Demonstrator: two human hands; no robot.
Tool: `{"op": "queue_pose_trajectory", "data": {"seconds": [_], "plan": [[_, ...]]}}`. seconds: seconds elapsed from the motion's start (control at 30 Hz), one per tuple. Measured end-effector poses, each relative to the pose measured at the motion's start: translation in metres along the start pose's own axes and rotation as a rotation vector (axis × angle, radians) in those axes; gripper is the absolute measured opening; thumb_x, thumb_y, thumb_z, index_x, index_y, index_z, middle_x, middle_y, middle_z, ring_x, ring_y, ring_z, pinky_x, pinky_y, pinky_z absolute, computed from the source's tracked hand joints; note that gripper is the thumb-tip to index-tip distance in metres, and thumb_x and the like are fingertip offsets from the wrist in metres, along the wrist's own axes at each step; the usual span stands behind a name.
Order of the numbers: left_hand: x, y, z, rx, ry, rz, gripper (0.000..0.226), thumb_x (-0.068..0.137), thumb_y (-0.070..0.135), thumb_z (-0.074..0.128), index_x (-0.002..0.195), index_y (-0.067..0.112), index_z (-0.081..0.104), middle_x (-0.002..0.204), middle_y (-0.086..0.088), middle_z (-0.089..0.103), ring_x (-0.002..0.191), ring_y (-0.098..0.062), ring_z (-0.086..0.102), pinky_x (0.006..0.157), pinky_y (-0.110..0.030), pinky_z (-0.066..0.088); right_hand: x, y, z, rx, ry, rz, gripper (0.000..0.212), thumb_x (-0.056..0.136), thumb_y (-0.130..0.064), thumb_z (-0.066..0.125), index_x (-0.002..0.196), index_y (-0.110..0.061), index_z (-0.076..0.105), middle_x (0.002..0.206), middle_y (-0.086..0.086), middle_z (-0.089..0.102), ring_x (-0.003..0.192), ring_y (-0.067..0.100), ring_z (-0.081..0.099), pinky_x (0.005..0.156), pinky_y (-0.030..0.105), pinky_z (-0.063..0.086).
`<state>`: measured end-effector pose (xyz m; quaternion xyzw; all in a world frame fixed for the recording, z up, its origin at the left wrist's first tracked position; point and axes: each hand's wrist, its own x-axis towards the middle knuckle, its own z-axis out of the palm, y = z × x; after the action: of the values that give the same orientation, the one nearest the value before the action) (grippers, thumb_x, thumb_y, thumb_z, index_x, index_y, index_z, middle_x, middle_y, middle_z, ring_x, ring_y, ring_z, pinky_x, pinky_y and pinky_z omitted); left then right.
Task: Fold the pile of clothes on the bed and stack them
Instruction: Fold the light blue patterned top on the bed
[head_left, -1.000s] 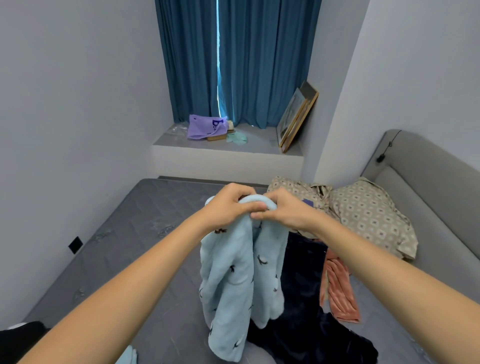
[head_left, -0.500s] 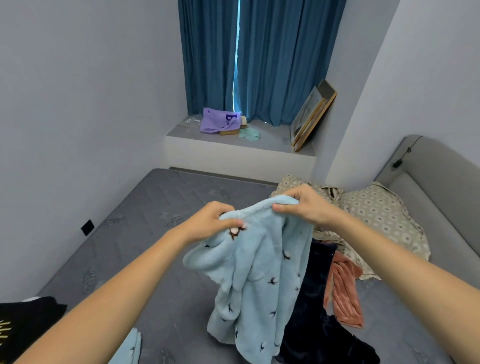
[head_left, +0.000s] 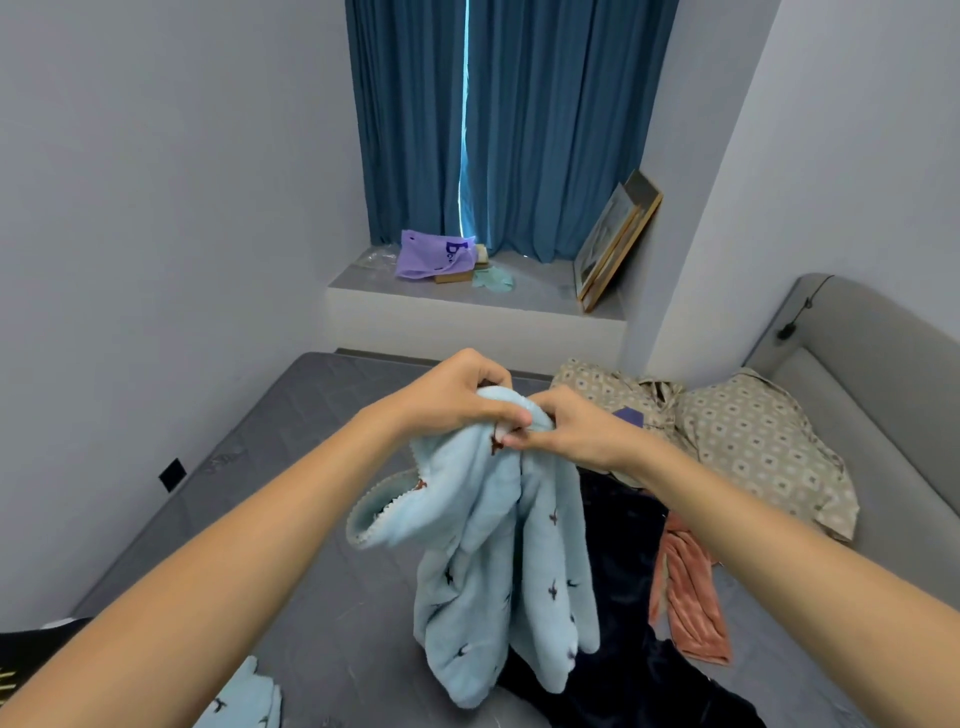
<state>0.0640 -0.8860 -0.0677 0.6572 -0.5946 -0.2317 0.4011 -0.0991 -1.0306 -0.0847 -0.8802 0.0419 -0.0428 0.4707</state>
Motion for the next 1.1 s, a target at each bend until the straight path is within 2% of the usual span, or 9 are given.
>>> {"op": "queue_pose_trajectory", "data": {"seconds": [0.07, 0.23, 0.3, 0.5, 0.63, 0.73, 0.83, 0.9, 1.1], "plan": [[-0.006, -0.007, -0.002, -0.045, 0.039, -0.021, 0.033, 0.084, 0.035, 0.088, 0.077, 0.008, 0.071, 0.074, -0.015, 0.070, 0.066, -0.014, 0.060, 0.063, -0.032, 0.045, 0.000, 0.002, 0.000, 0.019, 0.014, -0.008, 0.020, 0.098, -0.030, 0.074, 0.103, -0.012, 0.078, 0.102, 0.026, 0.072, 0.088, 0.018, 0.062, 0.080, 0.040, 0.047], [-0.030, -0.037, -0.001, -0.173, 0.147, -0.080, 0.027, 0.087, 0.042, 0.083, 0.092, 0.016, 0.076, 0.091, -0.007, 0.077, 0.081, -0.013, 0.070, 0.072, -0.031, 0.053, 0.002, 0.009, 0.005, 0.071, 0.117, -0.020, 0.020, 0.101, -0.021, 0.069, 0.108, -0.003, 0.073, 0.105, 0.025, 0.072, 0.090, 0.029, 0.070, 0.085, 0.056, 0.054], [-0.041, -0.048, -0.001, -0.188, 0.197, -0.092, 0.033, 0.087, 0.048, 0.079, 0.100, 0.018, 0.075, 0.099, -0.005, 0.076, 0.087, -0.011, 0.069, 0.077, -0.029, 0.054, 0.004, 0.011, 0.007, 0.117, 0.155, -0.024, 0.020, 0.101, -0.018, 0.068, 0.111, -0.001, 0.072, 0.108, 0.026, 0.071, 0.093, 0.028, 0.069, 0.089, 0.059, 0.054], [-0.073, -0.073, 0.007, -0.353, 0.265, -0.147, 0.050, 0.088, 0.057, 0.069, 0.125, 0.023, 0.065, 0.112, 0.008, 0.072, 0.101, -0.010, 0.068, 0.083, -0.026, 0.053, 0.014, 0.015, 0.011, 0.174, 0.218, 0.005, 0.019, 0.100, -0.020, 0.070, 0.109, -0.004, 0.074, 0.108, 0.024, 0.073, 0.105, 0.047, 0.067, 0.093, 0.060, 0.054], [-0.096, -0.093, 0.009, -0.434, 0.246, -0.192, 0.048, 0.097, 0.053, 0.063, 0.134, 0.023, 0.065, 0.128, 0.000, 0.072, 0.121, -0.020, 0.068, 0.103, -0.036, 0.053, 0.018, 0.016, 0.013, 0.239, 0.272, 0.024, 0.013, 0.099, -0.023, 0.071, 0.102, -0.011, 0.077, 0.102, 0.016, 0.077, 0.094, 0.031, 0.075, 0.082, 0.044, 0.058], [-0.112, -0.103, 0.015, -0.515, 0.267, -0.259, 0.054, 0.085, 0.060, 0.063, 0.128, 0.029, 0.073, 0.133, 0.004, 0.071, 0.131, -0.023, 0.061, 0.103, -0.038, 0.053, 0.018, 0.015, 0.012, 0.299, 0.348, 0.035, 0.010, 0.098, -0.022, 0.072, 0.094, -0.015, 0.078, 0.095, 0.007, 0.079, 0.087, 0.021, 0.075, 0.076, 0.032, 0.059], [-0.122, -0.113, 0.037, -0.810, 0.326, -0.323, 0.083, 0.069, 0.059, 0.077, 0.139, 0.017, 0.066, 0.140, -0.013, 0.066, 0.133, -0.038, 0.059, 0.100, -0.047, 0.058, 0.019, 0.014, 0.010, 0.367, 0.390, 0.071, 0.014, 0.099, -0.019, 0.070, 0.088, -0.021, 0.079, 0.095, 0.009, 0.080, 0.086, 0.023, 0.076, 0.073, 0.031, 0.059], [-0.128, -0.116, 0.059, -0.852, 0.302, -0.284, 0.099, 0.068, 0.067, 0.085, 0.149, 0.018, 0.055, 0.145, -0.014, 0.062, 0.134, -0.035, 0.060, 0.107, -0.053, 0.053, 0.019, 0.013, 0.009, 0.386, 0.396, 0.088, 0.015, 0.100, -0.018, 0.069, 0.089, -0.020, 0.079, 0.097, 0.012, 0.079, 0.086, 0.025, 0.076, 0.073, 0.031, 0.059], [-0.117, -0.104, 0.113, -1.051, 0.437, -0.259, 0.093, 0.072, 0.042, 0.094, 0.148, 0.010, 0.052, 0.143, -0.016, 0.063, 0.136, -0.034, 0.058, 0.118, -0.054, 0.042, 0.014, 0.014, 0.004, 0.451, 0.462, 0.125, 0.011, 0.099, -0.020, 0.070, 0.095, -0.016, 0.080, 0.101, 0.014, 0.080, 0.090, 0.027, 0.077, 0.072, 0.031, 0.060]]}}
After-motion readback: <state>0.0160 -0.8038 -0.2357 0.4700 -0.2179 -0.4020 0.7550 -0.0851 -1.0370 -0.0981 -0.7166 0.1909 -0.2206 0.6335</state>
